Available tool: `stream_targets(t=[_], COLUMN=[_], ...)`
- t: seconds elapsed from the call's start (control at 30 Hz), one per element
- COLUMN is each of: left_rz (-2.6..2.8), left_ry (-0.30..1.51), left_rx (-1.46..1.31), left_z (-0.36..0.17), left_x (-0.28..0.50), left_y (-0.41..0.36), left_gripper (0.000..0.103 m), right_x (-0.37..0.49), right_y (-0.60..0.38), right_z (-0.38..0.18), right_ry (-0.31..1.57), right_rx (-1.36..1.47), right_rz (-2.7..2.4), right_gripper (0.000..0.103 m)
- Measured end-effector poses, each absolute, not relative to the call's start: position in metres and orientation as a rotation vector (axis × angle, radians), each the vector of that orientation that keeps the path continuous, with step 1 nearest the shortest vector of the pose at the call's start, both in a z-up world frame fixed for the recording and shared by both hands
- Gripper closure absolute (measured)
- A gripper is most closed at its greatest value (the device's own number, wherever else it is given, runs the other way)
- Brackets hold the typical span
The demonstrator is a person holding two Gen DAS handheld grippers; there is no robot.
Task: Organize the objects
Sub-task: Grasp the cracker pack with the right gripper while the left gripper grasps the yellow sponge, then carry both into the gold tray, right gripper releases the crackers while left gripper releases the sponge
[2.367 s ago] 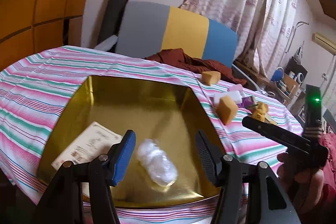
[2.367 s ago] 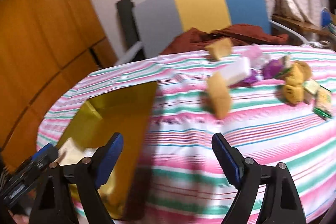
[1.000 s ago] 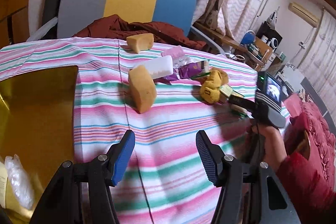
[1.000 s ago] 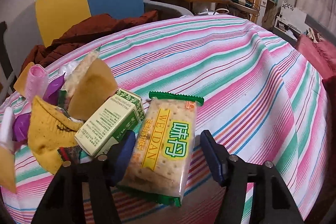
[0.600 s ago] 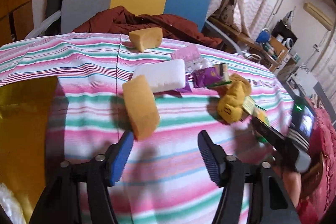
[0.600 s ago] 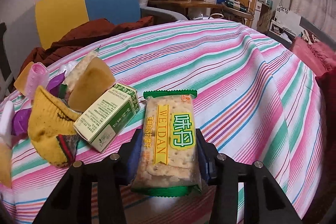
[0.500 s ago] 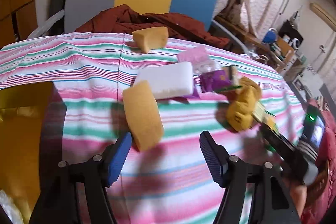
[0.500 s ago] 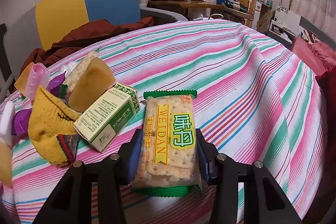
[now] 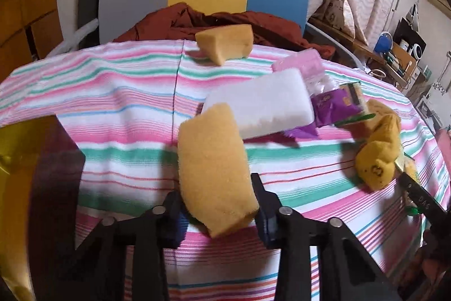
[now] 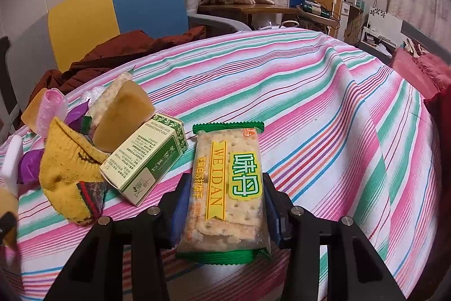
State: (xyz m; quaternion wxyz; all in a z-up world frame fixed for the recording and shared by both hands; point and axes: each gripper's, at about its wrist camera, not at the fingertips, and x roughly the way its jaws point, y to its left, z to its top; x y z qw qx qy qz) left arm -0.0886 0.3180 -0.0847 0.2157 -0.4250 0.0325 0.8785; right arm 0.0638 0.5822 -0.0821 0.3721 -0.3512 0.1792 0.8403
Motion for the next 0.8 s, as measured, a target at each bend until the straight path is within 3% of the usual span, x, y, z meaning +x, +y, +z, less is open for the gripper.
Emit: stream_targets(t=[0.33,0.8], left_rz=[2.389,2.329], left_ry=[0.043,0.170], left_rx=[-1.083,-0.909], left_z=[-0.085,-0.075], left_x=[-0.066,-0.023], left_y=[0.309,0.311], left_gripper=[0.069,0.069], right_x=[0.071,0.106], right_y=[0.582,0.558], right_z=[-0.080,-0.066], right_ry=[0.458,0.549], right_rx=[-0.858,-0.729], right_rz=[2.121,2.246], right_gripper=[0.055,0.055])
